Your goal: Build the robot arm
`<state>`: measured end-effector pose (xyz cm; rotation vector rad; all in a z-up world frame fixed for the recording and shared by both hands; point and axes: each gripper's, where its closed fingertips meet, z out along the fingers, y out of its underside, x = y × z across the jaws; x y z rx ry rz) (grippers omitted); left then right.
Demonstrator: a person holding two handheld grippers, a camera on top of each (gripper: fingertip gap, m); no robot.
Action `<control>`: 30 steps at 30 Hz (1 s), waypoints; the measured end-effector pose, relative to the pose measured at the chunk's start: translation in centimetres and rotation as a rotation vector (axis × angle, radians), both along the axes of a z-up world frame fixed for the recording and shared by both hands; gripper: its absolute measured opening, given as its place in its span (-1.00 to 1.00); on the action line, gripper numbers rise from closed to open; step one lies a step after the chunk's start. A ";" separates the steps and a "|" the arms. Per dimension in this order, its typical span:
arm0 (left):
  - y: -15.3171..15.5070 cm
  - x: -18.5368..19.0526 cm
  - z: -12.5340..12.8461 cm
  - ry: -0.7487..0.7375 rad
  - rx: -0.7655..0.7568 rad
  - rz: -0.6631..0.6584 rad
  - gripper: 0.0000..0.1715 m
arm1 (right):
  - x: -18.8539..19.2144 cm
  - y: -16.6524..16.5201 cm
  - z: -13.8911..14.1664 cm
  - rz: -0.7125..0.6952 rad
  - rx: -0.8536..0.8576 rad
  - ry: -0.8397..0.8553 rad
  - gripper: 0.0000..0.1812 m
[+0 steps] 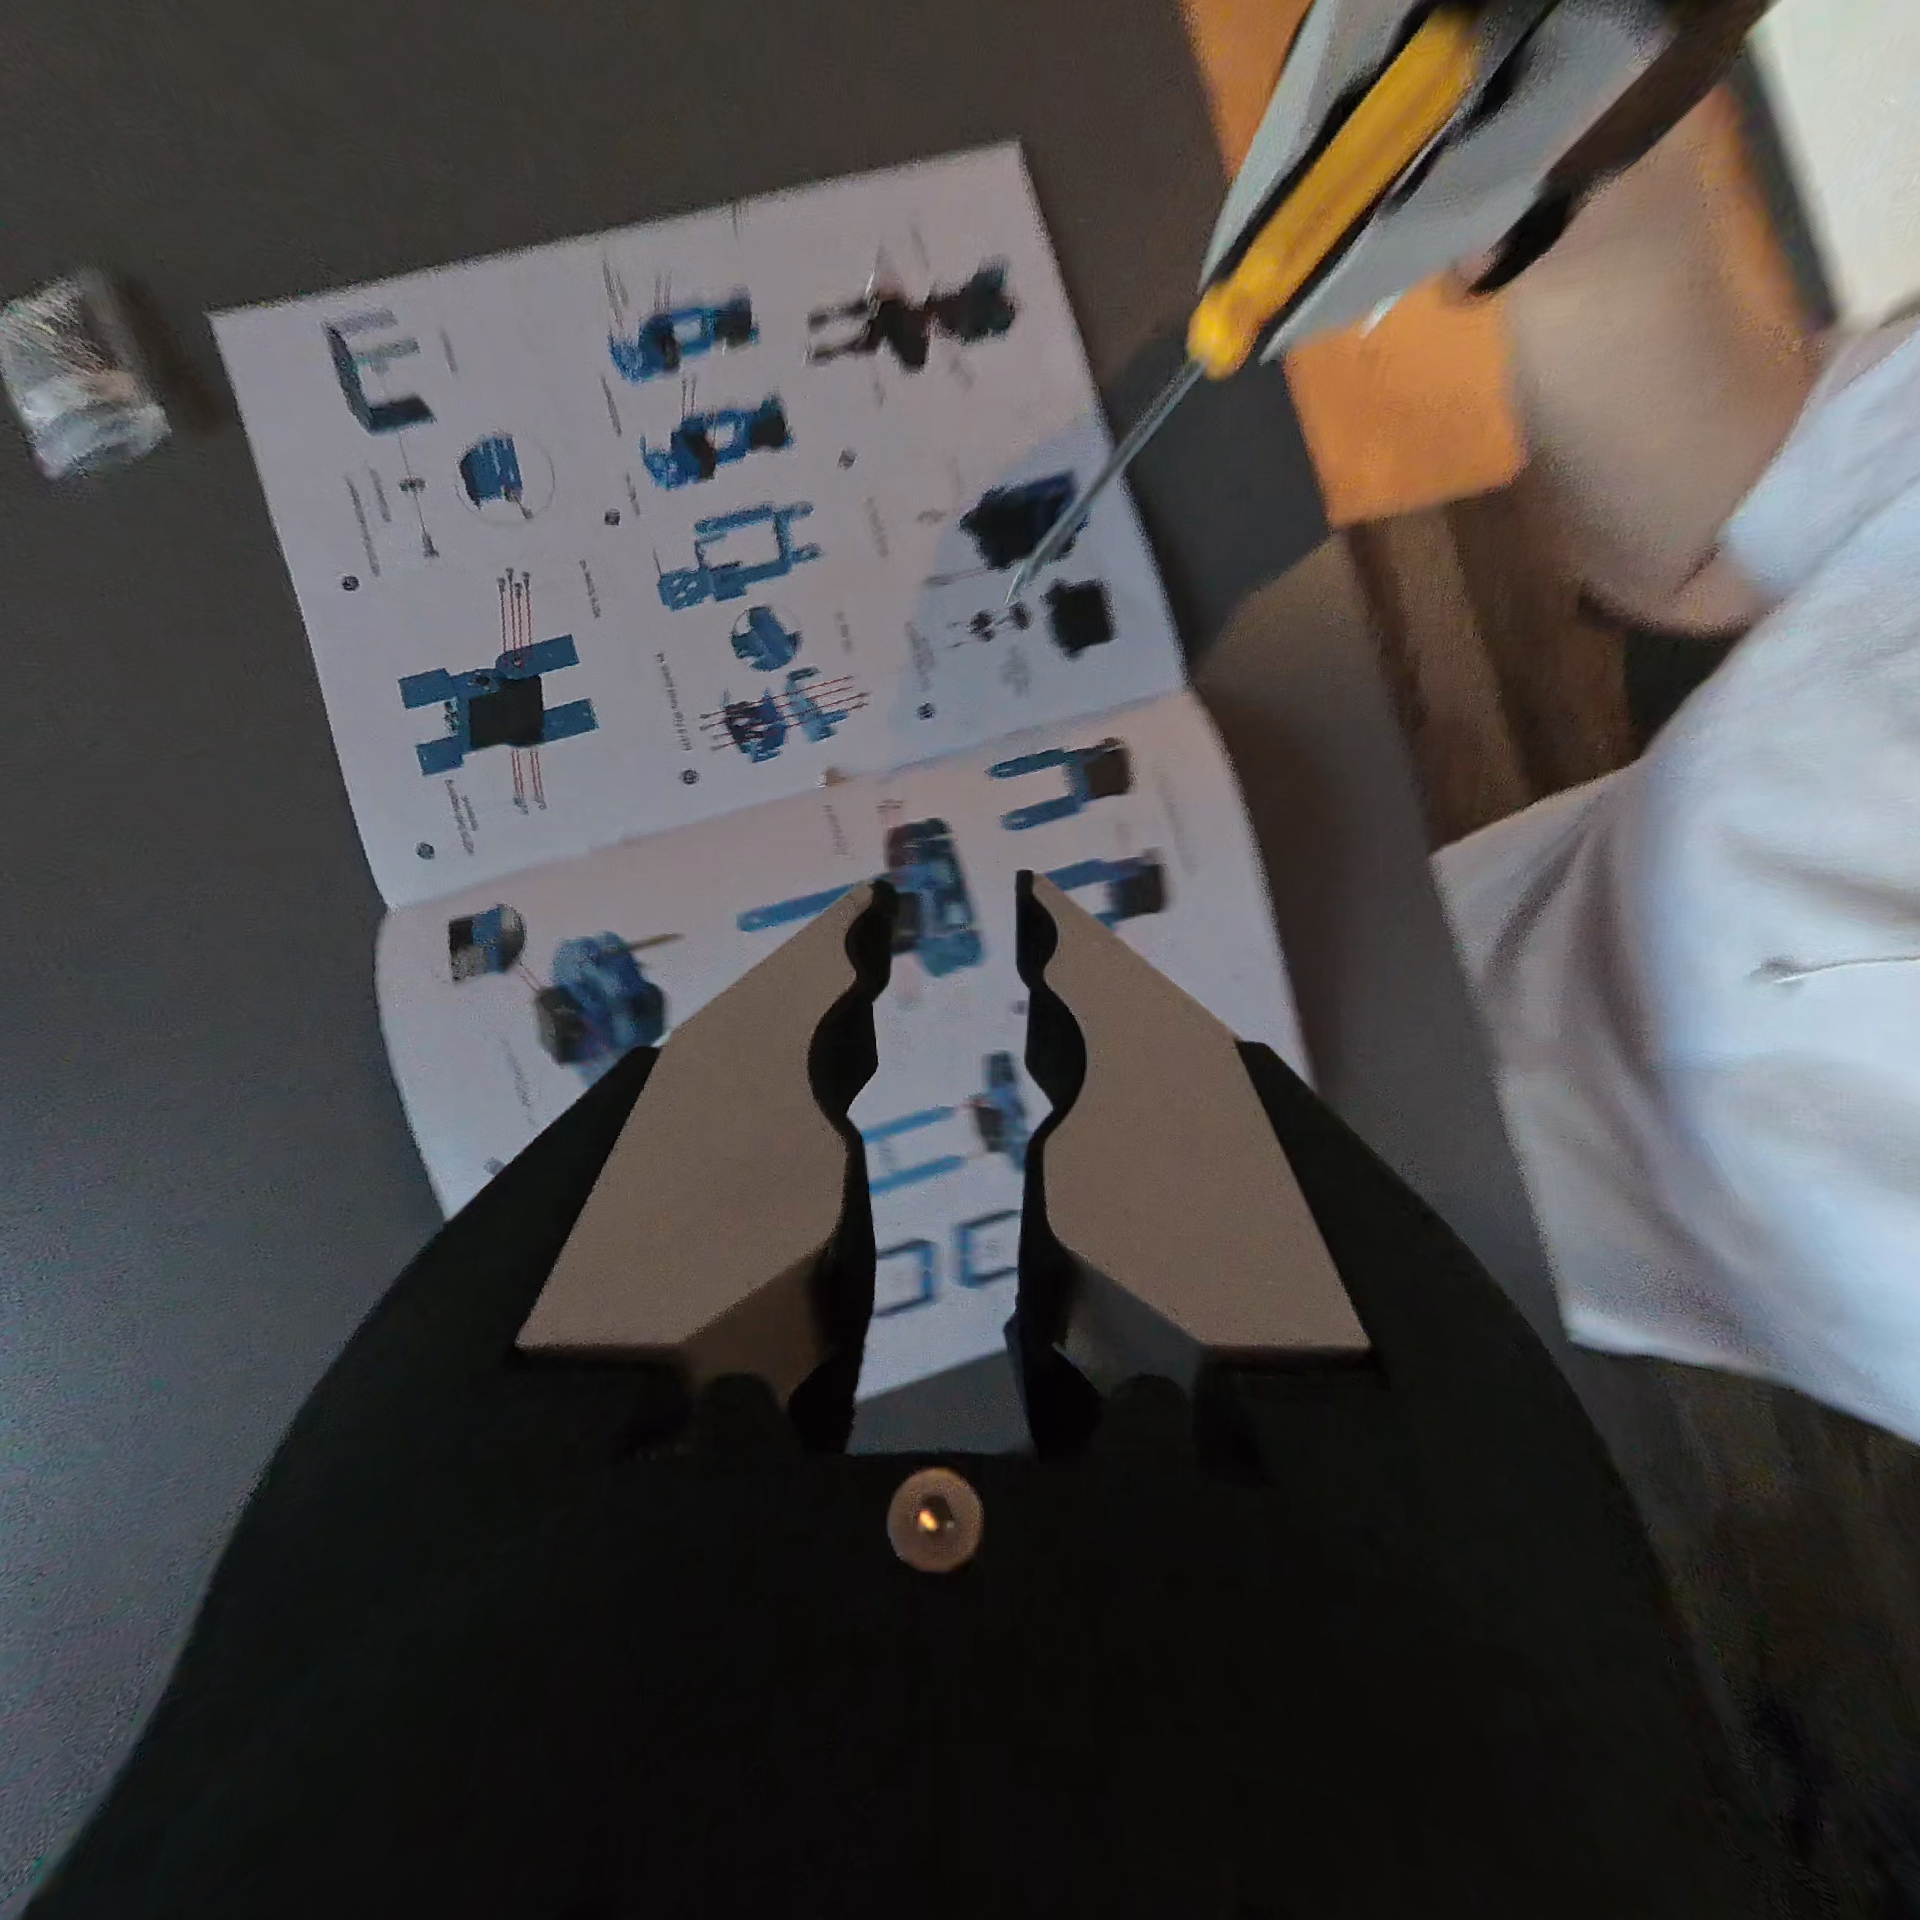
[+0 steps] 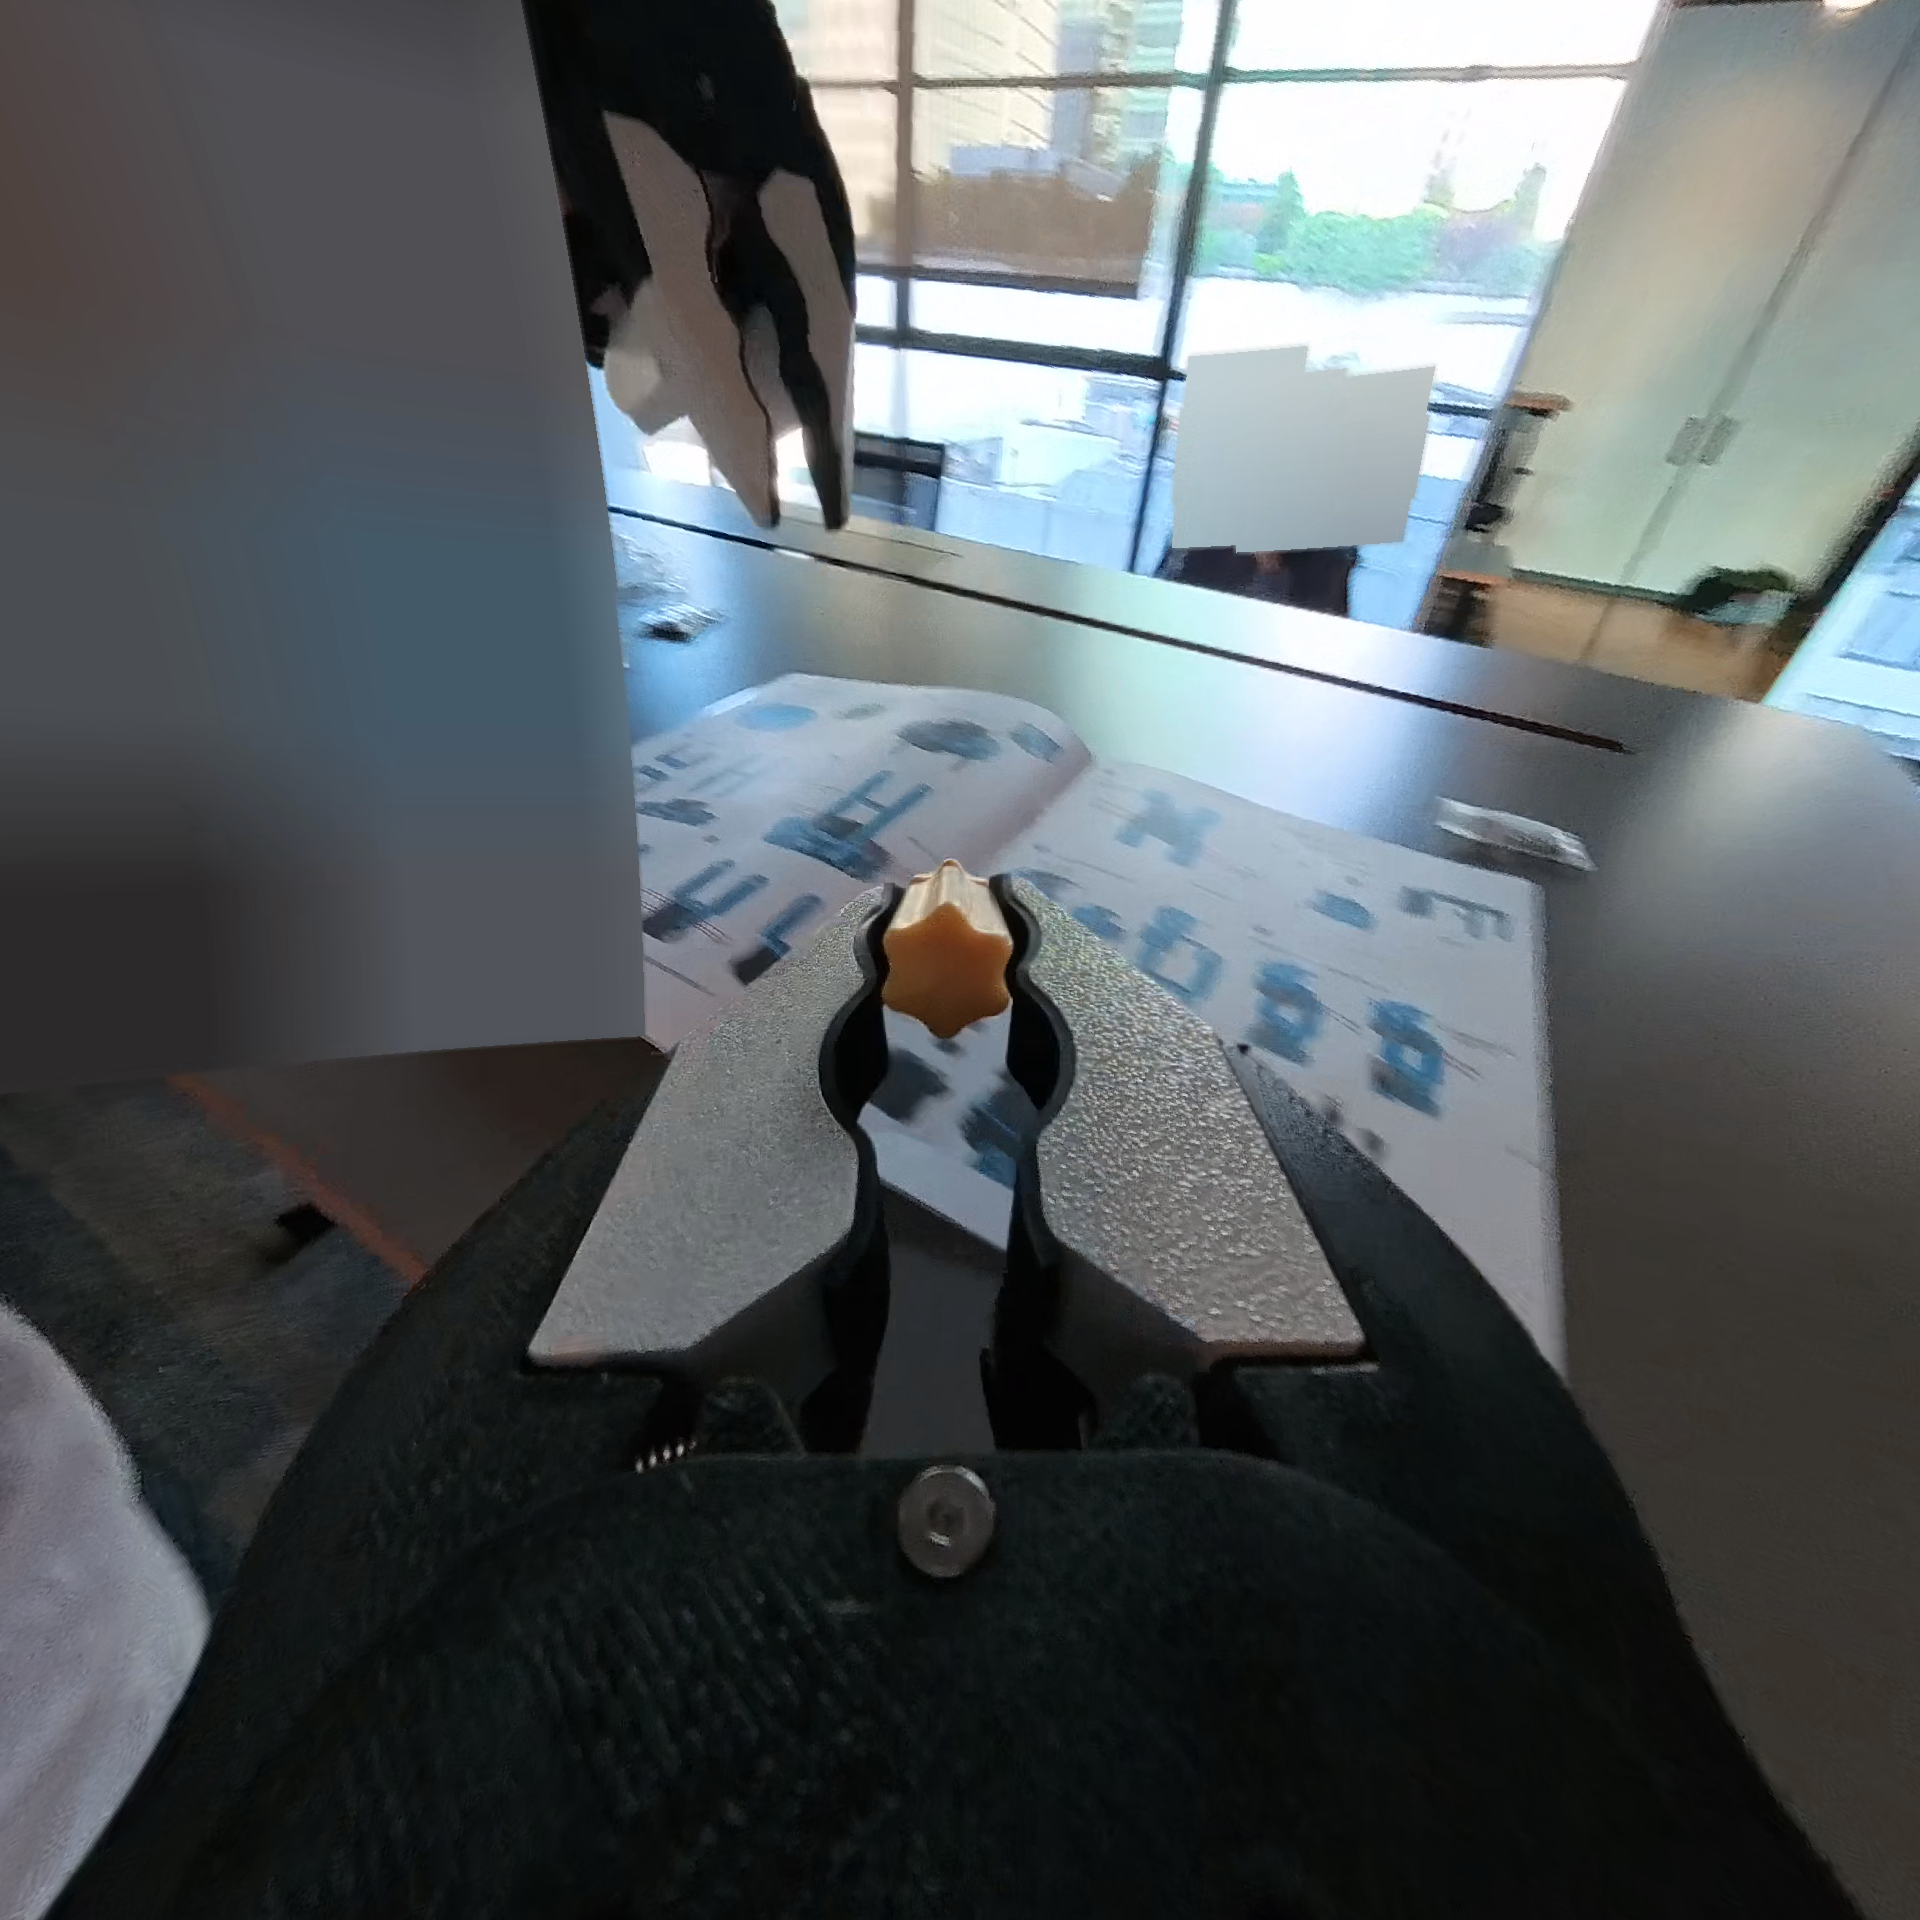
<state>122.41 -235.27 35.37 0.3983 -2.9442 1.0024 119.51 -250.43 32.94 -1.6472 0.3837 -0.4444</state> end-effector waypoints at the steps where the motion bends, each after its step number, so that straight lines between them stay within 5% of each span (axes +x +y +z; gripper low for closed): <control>1: 0.7 -1.9 1.5 -0.010 -0.067 0.024 -0.72 | -0.7 1.5 0.4 0.061 0.022 0.014 -0.82; 4: 3.4 -6.4 3.6 -0.147 -0.200 0.157 -0.59 | -2.4 6.4 2.3 0.241 0.080 0.041 -0.83; 7: 4.0 -9.5 2.2 -0.277 -0.170 0.218 -0.52 | -3.6 11.2 3.3 0.409 0.017 0.087 -0.82; 11: 4.6 -9.7 -0.5 -0.319 -0.114 0.322 -0.61 | -4.7 16.1 4.6 0.625 -0.103 0.145 -0.82; 14: 7.1 -11.0 0.1 -0.291 -0.186 0.438 -0.85 | -3.4 17.7 4.9 0.596 -0.141 0.107 -0.82; 16: 11.4 -12.8 1.7 -0.371 -0.234 0.568 -0.82 | -3.9 17.3 4.8 0.588 -0.135 -0.073 -0.82; 18: 17.2 -14.7 2.8 -0.523 -0.209 0.708 -0.52 | -4.0 16.8 3.5 0.497 -0.175 -0.357 -0.83; 20: 21.0 -16.8 3.2 -0.600 -0.202 0.774 -0.44 | -3.9 16.7 1.2 0.395 -0.303 -0.641 -0.82; 24: 22.0 -19.2 -0.1 -0.443 -0.206 0.778 -0.23 | -3.6 17.8 -4.4 0.397 -0.643 -0.999 -0.82; 30: 22.8 -19.5 -4.7 -0.567 0.013 0.676 -0.24 | -2.6 18.6 -8.5 0.469 -0.936 -1.279 -0.74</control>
